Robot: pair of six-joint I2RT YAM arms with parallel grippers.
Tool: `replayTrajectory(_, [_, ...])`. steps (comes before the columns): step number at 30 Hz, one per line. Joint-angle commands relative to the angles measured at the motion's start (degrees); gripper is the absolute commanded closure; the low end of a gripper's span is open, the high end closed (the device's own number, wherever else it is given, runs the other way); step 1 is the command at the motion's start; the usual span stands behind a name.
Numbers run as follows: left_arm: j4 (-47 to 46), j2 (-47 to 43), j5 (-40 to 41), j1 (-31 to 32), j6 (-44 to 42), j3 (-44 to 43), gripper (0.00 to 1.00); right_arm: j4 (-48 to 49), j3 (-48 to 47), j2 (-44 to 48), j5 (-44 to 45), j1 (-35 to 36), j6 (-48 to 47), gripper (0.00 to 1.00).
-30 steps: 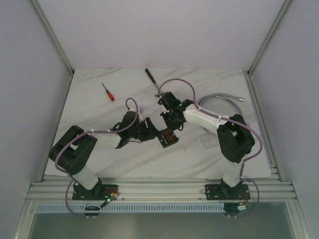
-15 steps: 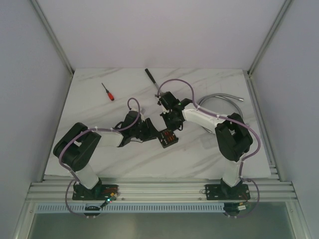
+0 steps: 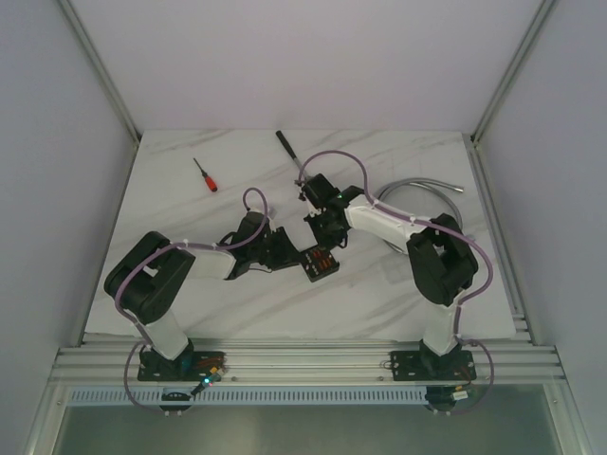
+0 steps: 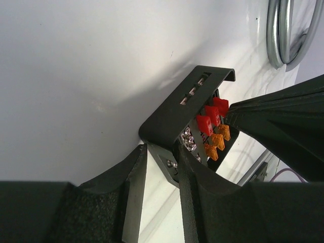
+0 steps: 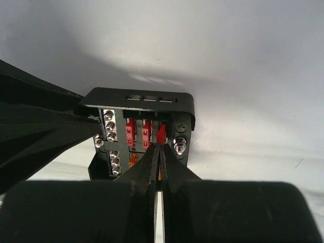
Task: Snap on the fuse box
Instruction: Install the fuse at the fuse box base.
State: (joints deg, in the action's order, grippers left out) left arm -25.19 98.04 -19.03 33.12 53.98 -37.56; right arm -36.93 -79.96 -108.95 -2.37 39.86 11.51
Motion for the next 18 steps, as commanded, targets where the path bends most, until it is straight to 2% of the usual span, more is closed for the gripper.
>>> replayTrajectory(1, [1.28, 0.87, 0.25, 0.27, -0.01, -1.04, 0.61, -4.04, 1.86, -7.37, 2.9, -0.11, -1.68, 1.0])
replayTrajectory(18, [1.11, 1.17, -0.57, 0.84, -0.63, -1.49, 0.64, -4.39, -3.43, -18.59, 5.43, -0.74, -1.93, 1.0])
